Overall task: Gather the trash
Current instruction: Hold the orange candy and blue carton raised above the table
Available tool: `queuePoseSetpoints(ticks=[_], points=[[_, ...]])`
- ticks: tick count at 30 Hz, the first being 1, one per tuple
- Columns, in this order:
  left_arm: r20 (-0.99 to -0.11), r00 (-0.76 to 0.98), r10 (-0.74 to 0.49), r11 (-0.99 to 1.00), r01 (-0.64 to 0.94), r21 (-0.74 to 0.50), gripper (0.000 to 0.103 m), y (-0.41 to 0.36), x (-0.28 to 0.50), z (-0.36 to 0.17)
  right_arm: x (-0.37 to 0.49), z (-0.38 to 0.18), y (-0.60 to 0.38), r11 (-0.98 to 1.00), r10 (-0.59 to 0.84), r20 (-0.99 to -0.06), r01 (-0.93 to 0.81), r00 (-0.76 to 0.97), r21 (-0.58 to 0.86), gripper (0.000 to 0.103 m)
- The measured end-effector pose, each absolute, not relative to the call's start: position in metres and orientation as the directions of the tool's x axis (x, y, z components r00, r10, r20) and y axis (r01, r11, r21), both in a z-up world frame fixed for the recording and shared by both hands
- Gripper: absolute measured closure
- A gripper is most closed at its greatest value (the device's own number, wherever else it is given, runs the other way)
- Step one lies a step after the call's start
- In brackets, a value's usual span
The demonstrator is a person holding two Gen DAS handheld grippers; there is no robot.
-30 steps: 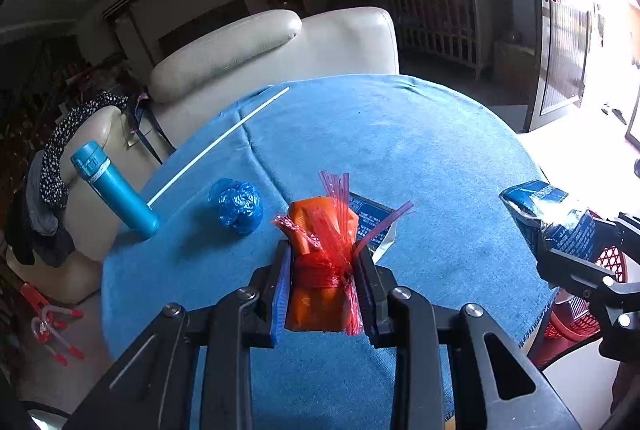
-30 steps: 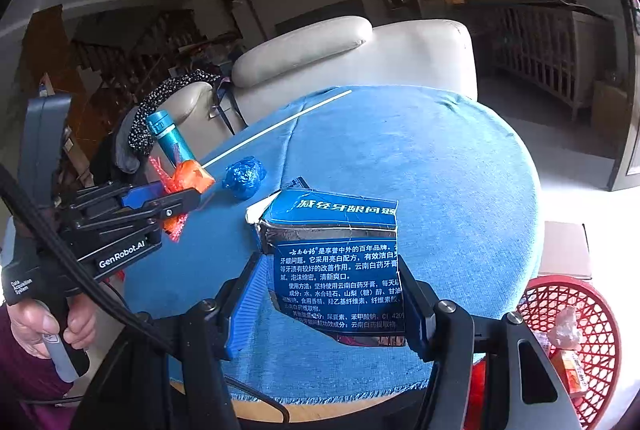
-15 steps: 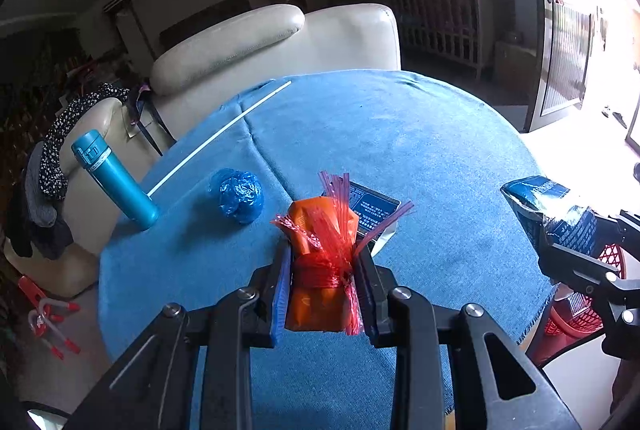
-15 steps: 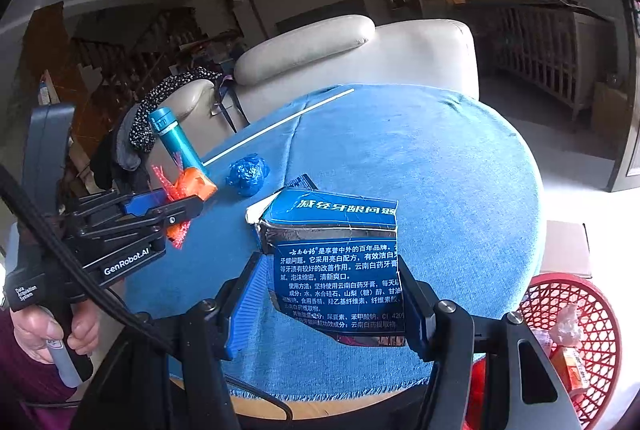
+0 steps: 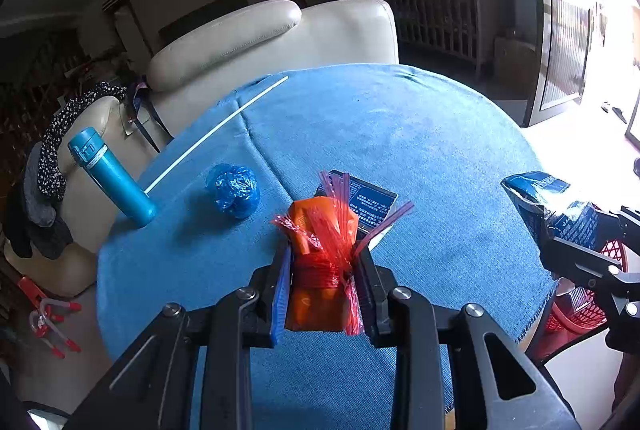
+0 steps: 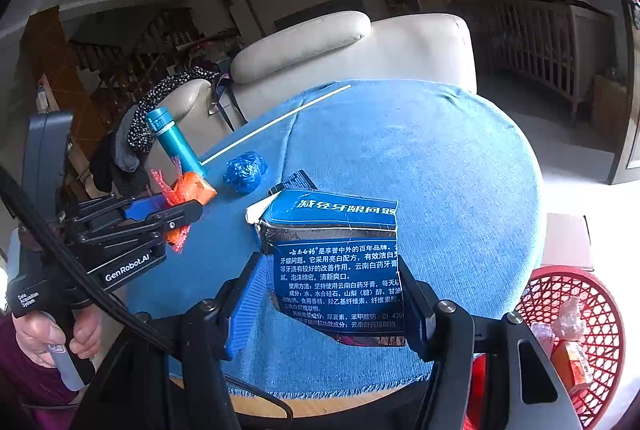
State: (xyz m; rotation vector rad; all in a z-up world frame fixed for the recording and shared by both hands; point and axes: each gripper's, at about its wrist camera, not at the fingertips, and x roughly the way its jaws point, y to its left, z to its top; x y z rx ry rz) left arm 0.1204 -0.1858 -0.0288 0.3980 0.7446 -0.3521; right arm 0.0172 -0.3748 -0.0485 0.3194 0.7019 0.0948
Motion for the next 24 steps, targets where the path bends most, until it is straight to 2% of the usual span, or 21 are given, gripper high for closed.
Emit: queuePoseSetpoints(ticks=[24], points=[[-0.718, 0.676, -0.167, 0.868, 0.446, 0.218, 0.071, -0.1858, 0.1226, -0.0331, 0.0169, -0.0512, -0.3729, 0.946, 0.197, -0.624, 0.02, 0.756, 0.324, 0.039]])
